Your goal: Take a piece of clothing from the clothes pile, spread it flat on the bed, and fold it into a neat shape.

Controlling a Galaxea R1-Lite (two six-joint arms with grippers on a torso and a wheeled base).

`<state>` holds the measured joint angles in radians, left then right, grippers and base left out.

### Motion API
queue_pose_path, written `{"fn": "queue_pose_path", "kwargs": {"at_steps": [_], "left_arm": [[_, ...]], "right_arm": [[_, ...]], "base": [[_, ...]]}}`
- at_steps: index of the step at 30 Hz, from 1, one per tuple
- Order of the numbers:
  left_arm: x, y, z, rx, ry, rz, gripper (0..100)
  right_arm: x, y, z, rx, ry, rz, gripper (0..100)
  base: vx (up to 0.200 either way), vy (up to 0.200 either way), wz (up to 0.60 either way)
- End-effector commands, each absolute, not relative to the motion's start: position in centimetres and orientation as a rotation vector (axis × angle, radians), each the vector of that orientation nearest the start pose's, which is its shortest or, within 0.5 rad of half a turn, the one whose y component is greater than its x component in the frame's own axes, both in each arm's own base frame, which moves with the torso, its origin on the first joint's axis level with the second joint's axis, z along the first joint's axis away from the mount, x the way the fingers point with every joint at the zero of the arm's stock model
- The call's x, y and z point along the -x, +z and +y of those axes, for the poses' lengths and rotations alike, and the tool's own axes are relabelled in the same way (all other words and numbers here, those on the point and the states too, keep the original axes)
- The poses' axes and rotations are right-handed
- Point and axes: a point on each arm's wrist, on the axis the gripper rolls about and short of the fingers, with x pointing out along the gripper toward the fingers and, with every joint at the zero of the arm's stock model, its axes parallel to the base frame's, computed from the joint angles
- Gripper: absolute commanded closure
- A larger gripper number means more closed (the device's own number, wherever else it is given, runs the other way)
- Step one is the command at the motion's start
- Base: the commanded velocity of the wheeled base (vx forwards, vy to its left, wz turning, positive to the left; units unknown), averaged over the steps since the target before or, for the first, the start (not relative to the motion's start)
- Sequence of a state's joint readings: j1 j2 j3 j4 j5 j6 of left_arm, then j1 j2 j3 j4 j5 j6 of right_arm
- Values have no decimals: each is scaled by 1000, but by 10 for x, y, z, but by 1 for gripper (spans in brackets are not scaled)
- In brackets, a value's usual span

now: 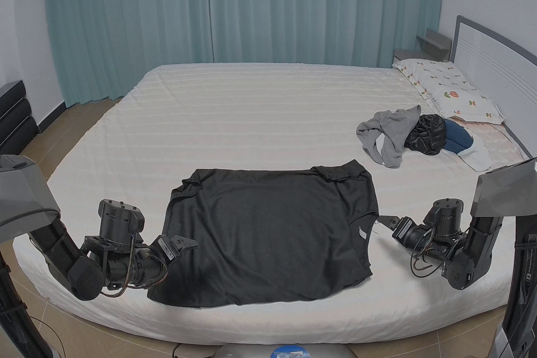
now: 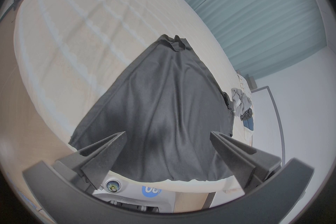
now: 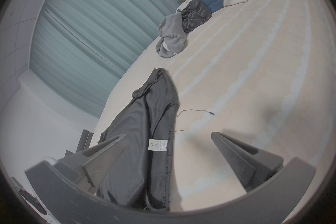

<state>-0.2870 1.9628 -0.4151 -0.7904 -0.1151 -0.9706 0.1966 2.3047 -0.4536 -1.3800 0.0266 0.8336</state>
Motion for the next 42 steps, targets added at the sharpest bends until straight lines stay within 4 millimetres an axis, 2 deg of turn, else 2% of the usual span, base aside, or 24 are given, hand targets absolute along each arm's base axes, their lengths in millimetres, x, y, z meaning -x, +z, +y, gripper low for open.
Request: {"fn": "queue_pose_path", "kwargs": {"at_steps": [1, 7, 12, 19, 27, 38, 39, 42], "left_arm": [[-254, 34, -76, 843, 35, 875, 0], [-250, 27, -67, 819, 76, 891, 0], [-248, 22, -63, 798, 103, 923, 0], [-252, -5, -63, 734, 187, 984, 0], [-258, -20, -63, 674, 217, 1000, 0], [-275, -20, -64, 679, 234, 928, 0], [-276, -22, -64, 677, 234, 931, 100], [-276, -23, -64, 678, 236, 921, 100]], "right_arm": [[-305, -14, 72, -763, 36, 555, 0], [-301, -15, 78, -755, 50, 572, 0], [-301, -16, 78, -755, 49, 575, 0], [-301, -16, 78, -756, 48, 577, 0], [-301, -18, 78, -756, 47, 581, 0], [-302, -17, 78, -756, 49, 577, 0], [-302, -17, 78, -756, 49, 577, 0], [-302, -17, 78, -756, 49, 577, 0]], "base": [[-200, 0, 0], [-200, 0, 0], [0, 0, 0], [0, 0, 0], [0, 0, 0], [0, 0, 0], [0, 0, 0], [0, 0, 0]]}}
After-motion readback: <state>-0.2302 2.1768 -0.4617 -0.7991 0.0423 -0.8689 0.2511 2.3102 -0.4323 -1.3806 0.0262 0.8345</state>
